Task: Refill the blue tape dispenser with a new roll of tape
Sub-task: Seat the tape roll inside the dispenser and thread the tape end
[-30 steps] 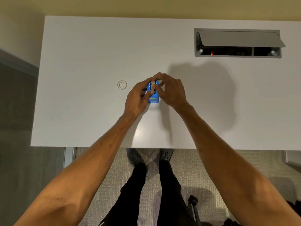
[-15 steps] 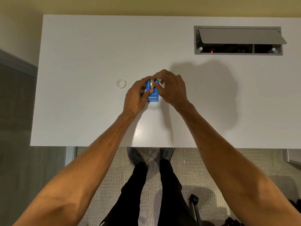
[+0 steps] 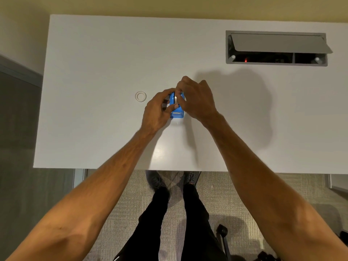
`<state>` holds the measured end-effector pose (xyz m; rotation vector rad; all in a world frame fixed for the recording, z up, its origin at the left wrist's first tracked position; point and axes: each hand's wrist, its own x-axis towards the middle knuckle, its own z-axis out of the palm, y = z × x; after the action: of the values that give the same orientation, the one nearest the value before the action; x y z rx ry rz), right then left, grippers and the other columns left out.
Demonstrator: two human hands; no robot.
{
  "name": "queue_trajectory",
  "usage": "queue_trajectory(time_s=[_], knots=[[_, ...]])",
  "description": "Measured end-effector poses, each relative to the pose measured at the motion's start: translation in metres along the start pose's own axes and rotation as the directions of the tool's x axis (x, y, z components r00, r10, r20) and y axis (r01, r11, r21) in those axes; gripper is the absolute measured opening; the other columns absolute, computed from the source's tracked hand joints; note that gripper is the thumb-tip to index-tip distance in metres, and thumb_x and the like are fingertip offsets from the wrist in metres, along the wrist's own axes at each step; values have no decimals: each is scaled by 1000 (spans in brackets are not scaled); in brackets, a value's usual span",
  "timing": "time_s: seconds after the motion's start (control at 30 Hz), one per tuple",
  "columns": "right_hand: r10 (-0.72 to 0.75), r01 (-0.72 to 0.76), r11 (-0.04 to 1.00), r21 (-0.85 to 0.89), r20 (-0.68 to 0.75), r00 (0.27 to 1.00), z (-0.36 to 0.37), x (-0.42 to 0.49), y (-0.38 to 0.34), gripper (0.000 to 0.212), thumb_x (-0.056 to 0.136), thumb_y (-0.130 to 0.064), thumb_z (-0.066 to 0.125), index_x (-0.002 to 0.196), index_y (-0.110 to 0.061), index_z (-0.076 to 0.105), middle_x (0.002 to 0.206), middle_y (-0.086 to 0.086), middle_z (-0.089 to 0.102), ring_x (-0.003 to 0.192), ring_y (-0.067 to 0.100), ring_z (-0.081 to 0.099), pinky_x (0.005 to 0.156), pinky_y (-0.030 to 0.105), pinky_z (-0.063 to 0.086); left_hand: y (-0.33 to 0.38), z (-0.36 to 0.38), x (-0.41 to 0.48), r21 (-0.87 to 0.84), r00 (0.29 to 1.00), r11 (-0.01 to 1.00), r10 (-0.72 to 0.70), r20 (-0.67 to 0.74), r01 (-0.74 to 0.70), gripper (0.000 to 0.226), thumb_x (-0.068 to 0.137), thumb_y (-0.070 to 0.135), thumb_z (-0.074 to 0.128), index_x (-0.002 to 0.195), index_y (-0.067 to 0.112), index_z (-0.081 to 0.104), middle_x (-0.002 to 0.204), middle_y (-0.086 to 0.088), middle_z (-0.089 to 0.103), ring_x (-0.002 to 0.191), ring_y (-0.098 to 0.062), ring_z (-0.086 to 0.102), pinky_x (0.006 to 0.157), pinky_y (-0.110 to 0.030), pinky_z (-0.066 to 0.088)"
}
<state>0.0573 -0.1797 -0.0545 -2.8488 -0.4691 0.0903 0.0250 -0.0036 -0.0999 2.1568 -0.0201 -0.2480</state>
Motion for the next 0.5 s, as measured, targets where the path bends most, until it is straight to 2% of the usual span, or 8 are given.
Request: queue_trajectory(time_s=[0.13, 0.27, 0.4, 0.5], knots=[[-47, 48, 994, -100, 8, 999, 6, -5, 0, 20, 106, -23, 41, 111, -14, 58, 110, 4, 60, 85, 23, 59, 84, 39, 49, 4, -1, -1, 24, 1000, 1000, -4, 3, 4, 55, 102, 39, 73, 151, 19, 60, 140, -3, 72, 123, -22, 71, 106, -34, 59], [-79, 83, 980, -182, 32, 996, 8, -7, 0, 25, 106, -21, 31, 110, -13, 55, 107, 5, 56, 85, 23, 55, 76, 35, 34, 7, -2, -2, 36, 1000, 999, 8, 7, -8, 54, 103, 40, 72, 151, 20, 60, 141, -2, 72, 125, -23, 71, 109, -39, 60], [-62, 70, 978, -197, 48, 997, 8, -11, -2, 25, 108, -20, 30, 111, -12, 53, 109, 6, 56, 89, 23, 57, 79, 39, 42, 9, -2, -3, 34, 1000, 999, 6, 8, -7, 53, 103, 38, 72, 151, 18, 60, 141, -3, 71, 126, -24, 71, 111, -42, 60], [-44, 45, 984, -170, 10, 999, 8, -16, -4, 21, 108, -20, 38, 107, -9, 56, 103, 9, 58, 84, 24, 58, 76, 42, 49, 9, -2, -3, 29, 1000, 1000, 3, 12, -3, 53, 103, 37, 72, 151, 18, 60, 141, -4, 71, 126, -24, 71, 111, -44, 60]])
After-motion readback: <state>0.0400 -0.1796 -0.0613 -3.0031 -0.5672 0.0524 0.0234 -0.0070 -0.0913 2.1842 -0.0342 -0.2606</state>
